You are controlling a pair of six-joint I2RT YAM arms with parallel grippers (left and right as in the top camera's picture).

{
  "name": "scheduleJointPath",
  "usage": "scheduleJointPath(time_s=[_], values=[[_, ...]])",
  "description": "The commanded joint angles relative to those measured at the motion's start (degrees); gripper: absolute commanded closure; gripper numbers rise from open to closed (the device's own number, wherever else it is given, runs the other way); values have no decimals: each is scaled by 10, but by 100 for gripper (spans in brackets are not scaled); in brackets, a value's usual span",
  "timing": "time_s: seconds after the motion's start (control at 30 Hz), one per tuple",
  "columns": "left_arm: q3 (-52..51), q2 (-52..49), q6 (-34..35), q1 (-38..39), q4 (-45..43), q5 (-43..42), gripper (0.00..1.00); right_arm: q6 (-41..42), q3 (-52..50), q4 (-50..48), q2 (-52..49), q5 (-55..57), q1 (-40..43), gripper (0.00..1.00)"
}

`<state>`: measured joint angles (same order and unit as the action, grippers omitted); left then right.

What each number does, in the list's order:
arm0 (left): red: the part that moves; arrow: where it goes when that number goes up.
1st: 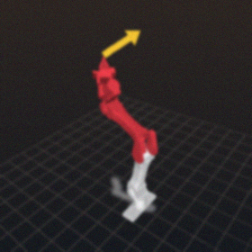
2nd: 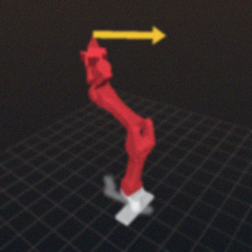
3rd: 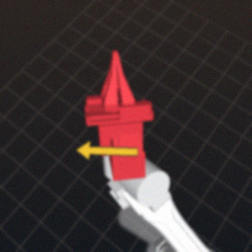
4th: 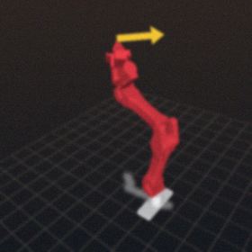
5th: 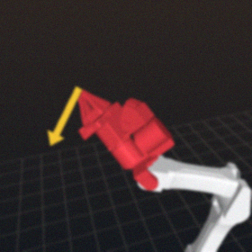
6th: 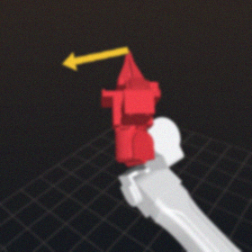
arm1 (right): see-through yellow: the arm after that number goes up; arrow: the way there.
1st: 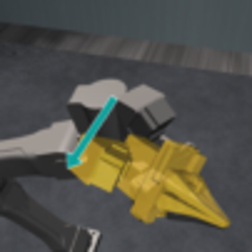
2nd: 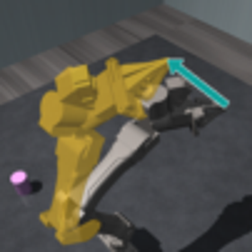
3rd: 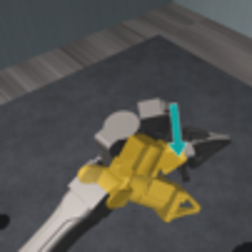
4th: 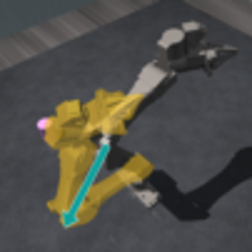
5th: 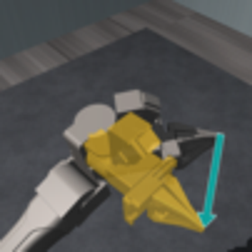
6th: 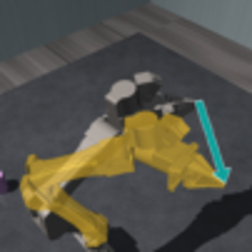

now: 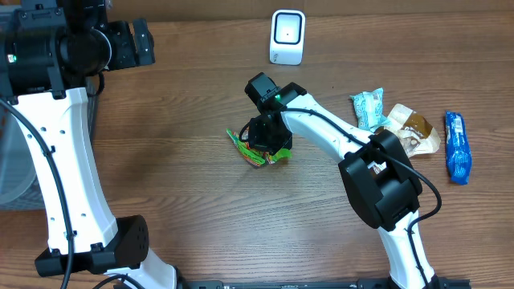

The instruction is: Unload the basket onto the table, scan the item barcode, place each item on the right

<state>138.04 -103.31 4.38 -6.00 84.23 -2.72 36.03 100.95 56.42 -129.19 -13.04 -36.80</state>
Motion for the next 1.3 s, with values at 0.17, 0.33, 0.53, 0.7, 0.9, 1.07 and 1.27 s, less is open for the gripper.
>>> scheduleJointPath(time_s=[0.17, 0.33, 0.53, 0.7, 0.9, 1.07, 1.27], values=[[2, -5, 5, 0, -1, 2, 0, -5, 4, 16, 30, 82, -1, 96], [2, -5, 5, 0, -1, 2, 0, -4, 4, 14, 53, 94, 0, 96], [2, -5, 5, 0, -1, 2, 0, -4, 4, 19, 53, 100, 1, 96], [2, -5, 5, 0, -1, 2, 0, -4, 4, 21, 53, 101, 2, 96], [2, -5, 6, 0, -1, 2, 0, -4, 4, 40, 53, 134, 2, 96], [2, -5, 6, 0, -1, 2, 0, -49, 4, 43, 53, 135, 5, 96], [2, -5, 5, 0, -1, 2, 0, -170, 4, 38, 53, 160, 5, 96]])
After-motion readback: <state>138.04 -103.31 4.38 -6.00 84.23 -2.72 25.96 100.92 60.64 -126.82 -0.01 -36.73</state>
